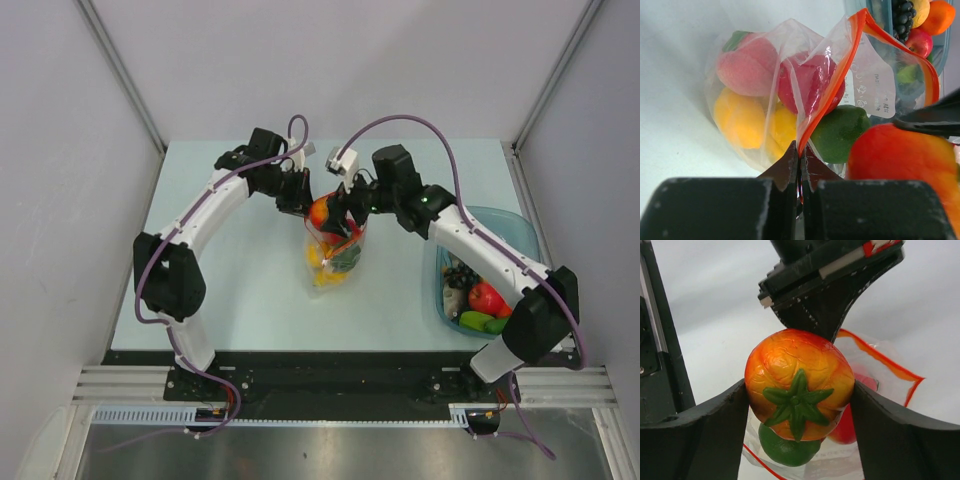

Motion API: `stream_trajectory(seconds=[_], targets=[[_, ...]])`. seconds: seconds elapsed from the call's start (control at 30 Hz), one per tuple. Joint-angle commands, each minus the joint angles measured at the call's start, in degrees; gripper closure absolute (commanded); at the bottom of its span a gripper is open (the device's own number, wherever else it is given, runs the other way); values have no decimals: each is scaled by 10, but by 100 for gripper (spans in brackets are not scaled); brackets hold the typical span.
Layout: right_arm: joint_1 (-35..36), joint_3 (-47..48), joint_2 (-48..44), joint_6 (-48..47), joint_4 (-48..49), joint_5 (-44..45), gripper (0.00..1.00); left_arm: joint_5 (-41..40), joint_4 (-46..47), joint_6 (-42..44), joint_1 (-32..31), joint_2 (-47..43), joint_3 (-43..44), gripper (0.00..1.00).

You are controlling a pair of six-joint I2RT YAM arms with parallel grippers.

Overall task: Place the food in the zip-top bag and seal the zipper
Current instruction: Place the fake fruit in the zipper food storage bag, then adjust the zipper food storage bag at the center of the board.

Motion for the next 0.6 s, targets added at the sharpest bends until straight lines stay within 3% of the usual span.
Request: stream_trajectory(seconds=[0.0,0.07,0.27,0.43,0.57], targets=[[9,17,-7,-36,-3,56,10,11,14,2,2,-41,7,94],[9,20,-19,-32,-3,66,0,12,18,1,2,-47,0,94],[-17,39,-60,1,-49,122,0,13,17,2,1,-54,-8,94],[-101,13,-64,59,-89,184,1,17,18,3,2,-59,-10,94],[-159,9,-46,103,-134,71,7,15,18,0,1,-63,-12,94]])
